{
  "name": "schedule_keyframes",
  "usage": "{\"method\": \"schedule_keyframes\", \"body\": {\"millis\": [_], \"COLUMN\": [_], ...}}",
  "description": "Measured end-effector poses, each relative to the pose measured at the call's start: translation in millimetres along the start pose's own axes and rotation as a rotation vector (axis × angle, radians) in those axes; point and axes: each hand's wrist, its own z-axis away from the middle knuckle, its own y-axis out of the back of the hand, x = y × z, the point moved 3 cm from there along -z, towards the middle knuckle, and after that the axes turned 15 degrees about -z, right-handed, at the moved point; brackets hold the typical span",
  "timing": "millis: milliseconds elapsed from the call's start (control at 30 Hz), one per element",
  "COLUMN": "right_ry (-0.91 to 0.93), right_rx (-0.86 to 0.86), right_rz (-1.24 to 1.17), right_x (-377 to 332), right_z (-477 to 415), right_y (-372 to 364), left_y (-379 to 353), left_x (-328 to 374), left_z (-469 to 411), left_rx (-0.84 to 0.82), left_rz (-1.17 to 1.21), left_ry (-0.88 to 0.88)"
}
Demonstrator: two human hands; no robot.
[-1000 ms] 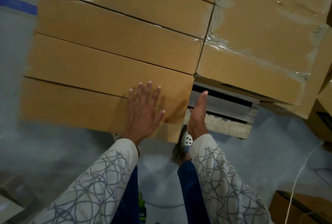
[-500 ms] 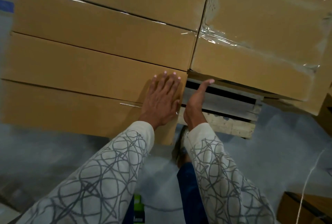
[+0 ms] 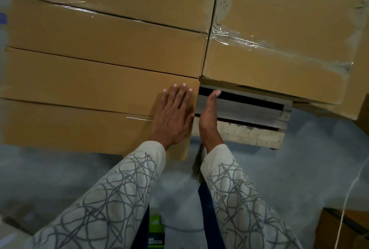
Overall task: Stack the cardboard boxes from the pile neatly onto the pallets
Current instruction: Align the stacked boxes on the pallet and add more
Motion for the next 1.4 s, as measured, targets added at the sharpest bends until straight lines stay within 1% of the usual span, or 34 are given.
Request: {"method": "schedule_keyframes", "body": {"millis": [33, 133, 200, 267, 333, 433, 567, 667, 767, 867, 967, 1067, 1200, 1300, 1400], "right_ry": [0.025, 0.111, 0.162, 0.197, 0.242, 0.26, 0.367, 0.453, 0.465, 0.49, 0.493, 0.471, 0.43, 0.348, 0.282], "right_rx": [0.003, -0.086, -0.191, -0.271, -0.369, -0.475, -0.465, -0.492, -0.56, -0.573, -0.605, -0.581, -0.459, -0.359, -0.271], "right_rz": [0.09, 0.388, 0.56, 0.706, 0.811, 0.883, 0.888, 0.872, 0.899, 0.934, 0.877, 0.682, 0.424, 0.236, 0.047], "right_x": [2.5, -0.8, -12.6, -18.1, -43.1, -88.9, -145.4, -175.6, -202.8, -207.9, -199.4, -195.0, -189.9, -179.2, -165.5], "right_z": [1.9, 30.4, 67.3, 94.6, 132.7, 188.9, 235.8, 266.6, 316.6, 344.8, 366.7, 384.6, 397.5, 401.4, 407.2], "right_y": [8.2, 34.3, 55.9, 79.9, 105.0, 137.5, 175.3, 201.9, 222.0, 237.6, 247.4, 260.2, 297.5, 340.0, 385.1], "left_y": [2.5, 24.5, 55.2, 80.2, 119.6, 177.4, 244.8, 286.2, 315.9, 339.1, 361.7, 378.9, 393.4, 401.0, 405.1], "left_x": [-0.3, 3.2, 9.4, 21.7, 39.6, 76.0, 128.7, 158.7, 174.0, 178.5, 171.7, 165.9, 181.0, 203.8, 237.8], "left_z": [8.9, 49.8, 83.4, 110.9, 143.3, 190.3, 233.6, 251.4, 260.4, 258.9, 253.4, 250.9, 255.5, 254.4, 248.7], "left_rx": [-0.004, -0.032, -0.102, -0.182, -0.19, -0.183, -0.132, -0.133, -0.122, -0.094, -0.102, -0.106, -0.118, -0.17, -0.236], "left_rz": [0.025, 0.107, 0.135, 0.192, 0.208, 0.267, 0.346, 0.406, 0.415, 0.542, 0.728, 0.869, 0.986, 1.018, 1.024], "left_ry": [0.031, 0.149, 0.226, 0.263, 0.314, 0.397, 0.467, 0.452, 0.405, 0.346, 0.317, 0.28, 0.237, 0.165, 0.134]}}
